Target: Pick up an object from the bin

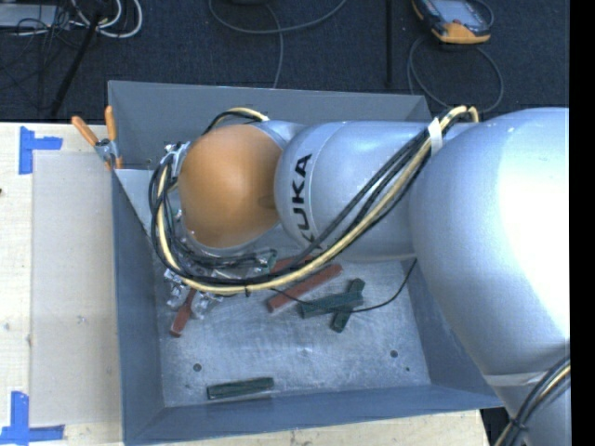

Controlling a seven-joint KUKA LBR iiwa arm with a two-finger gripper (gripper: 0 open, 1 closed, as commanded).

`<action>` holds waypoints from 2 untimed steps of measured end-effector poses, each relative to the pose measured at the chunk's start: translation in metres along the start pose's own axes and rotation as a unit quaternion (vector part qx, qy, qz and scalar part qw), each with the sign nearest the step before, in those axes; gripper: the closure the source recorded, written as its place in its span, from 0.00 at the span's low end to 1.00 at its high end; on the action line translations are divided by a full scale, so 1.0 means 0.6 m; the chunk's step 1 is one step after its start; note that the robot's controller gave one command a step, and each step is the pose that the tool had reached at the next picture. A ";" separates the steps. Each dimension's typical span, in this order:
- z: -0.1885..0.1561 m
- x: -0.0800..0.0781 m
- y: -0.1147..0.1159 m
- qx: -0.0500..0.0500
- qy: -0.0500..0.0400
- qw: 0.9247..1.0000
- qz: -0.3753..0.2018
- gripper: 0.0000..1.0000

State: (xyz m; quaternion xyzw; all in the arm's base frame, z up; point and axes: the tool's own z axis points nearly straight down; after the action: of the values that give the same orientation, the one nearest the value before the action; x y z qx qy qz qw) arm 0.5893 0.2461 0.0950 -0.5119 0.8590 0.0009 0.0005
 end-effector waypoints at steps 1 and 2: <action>-0.014 0.001 0.001 -0.001 0.001 1.000 0.000 1.00; -0.038 0.001 0.002 -0.001 0.001 1.000 0.001 1.00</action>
Offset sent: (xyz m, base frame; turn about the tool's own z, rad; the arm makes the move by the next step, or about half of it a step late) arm -0.0001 0.0000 0.0539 0.0000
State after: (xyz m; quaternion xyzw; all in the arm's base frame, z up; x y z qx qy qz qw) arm 0.5882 0.2463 0.1179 -0.5115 0.8593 0.0010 -0.0009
